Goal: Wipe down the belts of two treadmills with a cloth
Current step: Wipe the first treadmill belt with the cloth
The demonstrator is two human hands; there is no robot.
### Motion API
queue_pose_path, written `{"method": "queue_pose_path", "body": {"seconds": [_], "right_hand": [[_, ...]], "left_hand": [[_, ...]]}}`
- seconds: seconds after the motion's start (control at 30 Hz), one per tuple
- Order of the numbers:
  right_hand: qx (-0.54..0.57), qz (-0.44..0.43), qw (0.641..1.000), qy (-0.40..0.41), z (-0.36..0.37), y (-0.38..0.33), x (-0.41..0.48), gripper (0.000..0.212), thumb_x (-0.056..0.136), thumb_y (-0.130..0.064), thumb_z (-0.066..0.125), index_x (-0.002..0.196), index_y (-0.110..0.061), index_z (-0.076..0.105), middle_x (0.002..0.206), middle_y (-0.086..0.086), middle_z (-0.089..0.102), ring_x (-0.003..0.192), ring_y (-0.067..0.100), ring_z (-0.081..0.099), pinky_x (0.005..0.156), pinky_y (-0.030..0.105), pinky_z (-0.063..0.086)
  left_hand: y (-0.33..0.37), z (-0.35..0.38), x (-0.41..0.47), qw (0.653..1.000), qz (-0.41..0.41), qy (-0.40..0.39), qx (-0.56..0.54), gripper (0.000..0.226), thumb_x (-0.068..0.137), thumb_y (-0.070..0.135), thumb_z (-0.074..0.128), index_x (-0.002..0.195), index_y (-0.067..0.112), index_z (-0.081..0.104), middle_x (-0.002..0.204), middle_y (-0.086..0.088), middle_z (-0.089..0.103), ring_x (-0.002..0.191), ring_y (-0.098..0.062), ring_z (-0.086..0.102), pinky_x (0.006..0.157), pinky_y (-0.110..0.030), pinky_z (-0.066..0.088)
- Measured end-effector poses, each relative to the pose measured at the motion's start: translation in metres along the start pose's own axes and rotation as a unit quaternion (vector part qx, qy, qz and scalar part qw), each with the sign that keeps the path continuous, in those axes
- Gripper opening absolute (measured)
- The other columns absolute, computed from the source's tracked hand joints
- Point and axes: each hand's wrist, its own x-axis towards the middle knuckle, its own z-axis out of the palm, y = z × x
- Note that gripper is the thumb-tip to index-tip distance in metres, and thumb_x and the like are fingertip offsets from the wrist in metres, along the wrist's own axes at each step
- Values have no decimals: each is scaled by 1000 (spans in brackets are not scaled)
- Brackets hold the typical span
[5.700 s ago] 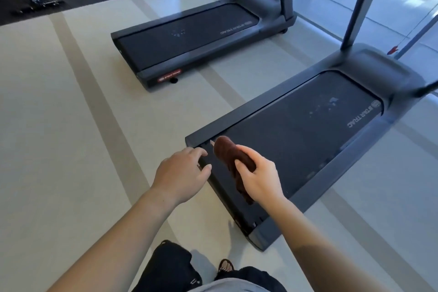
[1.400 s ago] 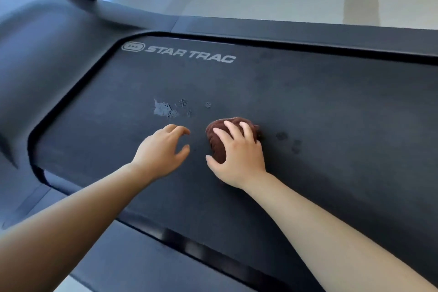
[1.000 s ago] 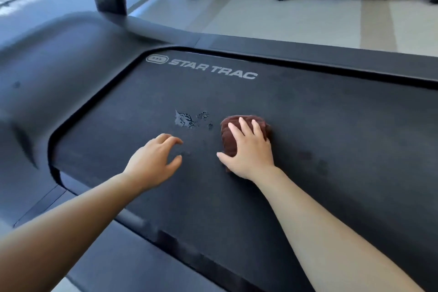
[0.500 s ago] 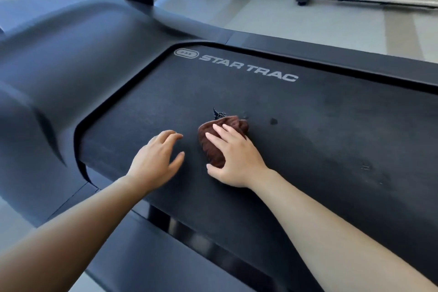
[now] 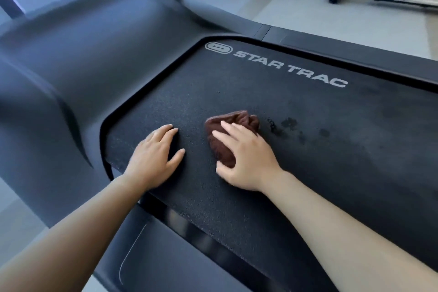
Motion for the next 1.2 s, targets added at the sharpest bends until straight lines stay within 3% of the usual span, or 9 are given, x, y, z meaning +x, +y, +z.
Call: {"method": "queue_pose_path", "body": {"seconds": [0.07,0.27,0.5,0.77,1.2], "right_hand": [[14,-12,1000,2,1,6,-3,67,75,-51,51,138,-27,47,150,-3,36,139,19,29,110,43,30],[-20,156,987,-11,3,12,80,67,83,-50,53,144,-29,35,157,-2,21,144,19,15,113,45,22],[14,26,999,22,17,-16,33,63,74,-47,54,134,-28,51,149,-3,38,138,17,30,110,41,28],[9,51,999,-9,34,-28,98,64,82,-49,55,141,-29,41,155,-3,27,142,17,18,113,44,23],[-22,134,989,59,50,4,185,62,81,-53,50,139,-32,42,154,-3,29,142,18,19,109,43,25]], "left_hand": [[-11,-2,0,1000,-8,-1,3,58,91,44,46,142,17,36,150,-2,32,138,-22,29,112,-39,27],[-16,-1,-1,1000,4,-4,5,57,92,42,45,143,18,35,150,-3,31,138,-22,28,111,-42,27],[-34,-9,5,1000,19,-17,18,59,91,45,46,142,18,35,150,-1,32,137,-22,30,110,-40,30],[-51,-19,40,998,28,19,49,57,90,42,49,139,13,40,146,-5,38,135,-24,33,108,-43,33],[-94,-47,168,982,114,52,145,50,91,40,47,134,16,45,145,-2,39,137,-21,30,111,-44,22]]}}
